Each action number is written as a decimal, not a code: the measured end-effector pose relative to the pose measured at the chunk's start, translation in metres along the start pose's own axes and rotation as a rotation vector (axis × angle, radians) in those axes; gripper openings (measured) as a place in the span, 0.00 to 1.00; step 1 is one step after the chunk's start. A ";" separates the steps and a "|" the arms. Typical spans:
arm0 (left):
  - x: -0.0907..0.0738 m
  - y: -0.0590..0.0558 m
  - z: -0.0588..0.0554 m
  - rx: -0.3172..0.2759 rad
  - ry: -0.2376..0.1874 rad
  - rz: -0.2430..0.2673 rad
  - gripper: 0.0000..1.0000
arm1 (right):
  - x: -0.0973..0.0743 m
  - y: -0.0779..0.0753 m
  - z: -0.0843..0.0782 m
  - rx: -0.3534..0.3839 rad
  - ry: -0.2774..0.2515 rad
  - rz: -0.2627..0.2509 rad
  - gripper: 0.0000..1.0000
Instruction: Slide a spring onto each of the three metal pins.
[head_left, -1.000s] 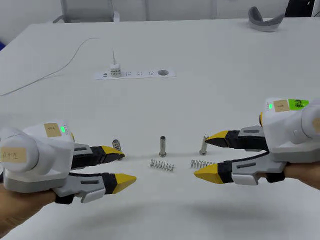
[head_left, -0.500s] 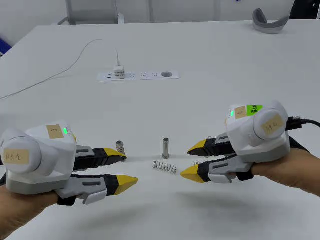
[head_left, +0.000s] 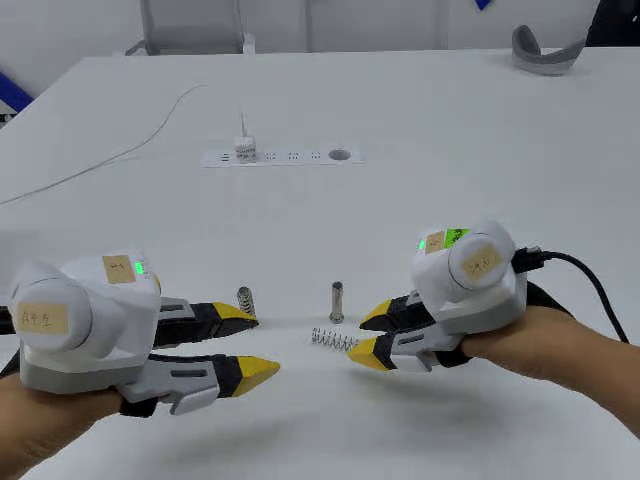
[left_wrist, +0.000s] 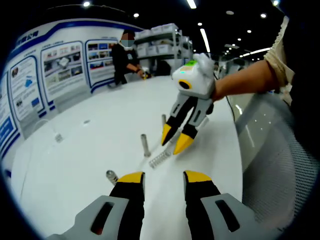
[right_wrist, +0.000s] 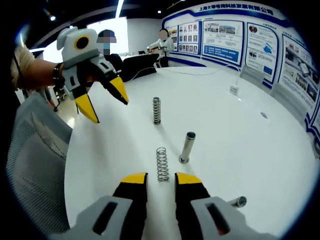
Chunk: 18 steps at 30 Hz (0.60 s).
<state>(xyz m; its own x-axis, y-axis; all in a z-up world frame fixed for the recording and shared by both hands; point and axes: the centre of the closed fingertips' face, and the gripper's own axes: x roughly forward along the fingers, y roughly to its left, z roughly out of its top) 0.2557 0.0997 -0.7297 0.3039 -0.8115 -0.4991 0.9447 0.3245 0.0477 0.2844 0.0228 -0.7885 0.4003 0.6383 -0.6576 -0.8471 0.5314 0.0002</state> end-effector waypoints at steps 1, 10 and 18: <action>0.000 0.000 0.000 0.000 0.000 0.000 0.31 | 0.002 -0.001 0.000 0.003 0.005 -0.002 0.21; -0.001 0.001 -0.001 -0.004 0.000 0.003 0.30 | 0.011 0.000 -0.005 0.004 0.029 0.000 0.17; -0.001 0.003 -0.002 -0.010 -0.004 0.006 0.30 | 0.013 -0.001 -0.008 0.018 0.039 -0.001 0.15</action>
<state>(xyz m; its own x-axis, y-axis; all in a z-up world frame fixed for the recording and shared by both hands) 0.2581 0.1021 -0.7305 0.3101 -0.8116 -0.4952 0.9416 0.3342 0.0419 0.2879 0.0260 -0.8027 0.3870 0.6153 -0.6868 -0.8402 0.5422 0.0123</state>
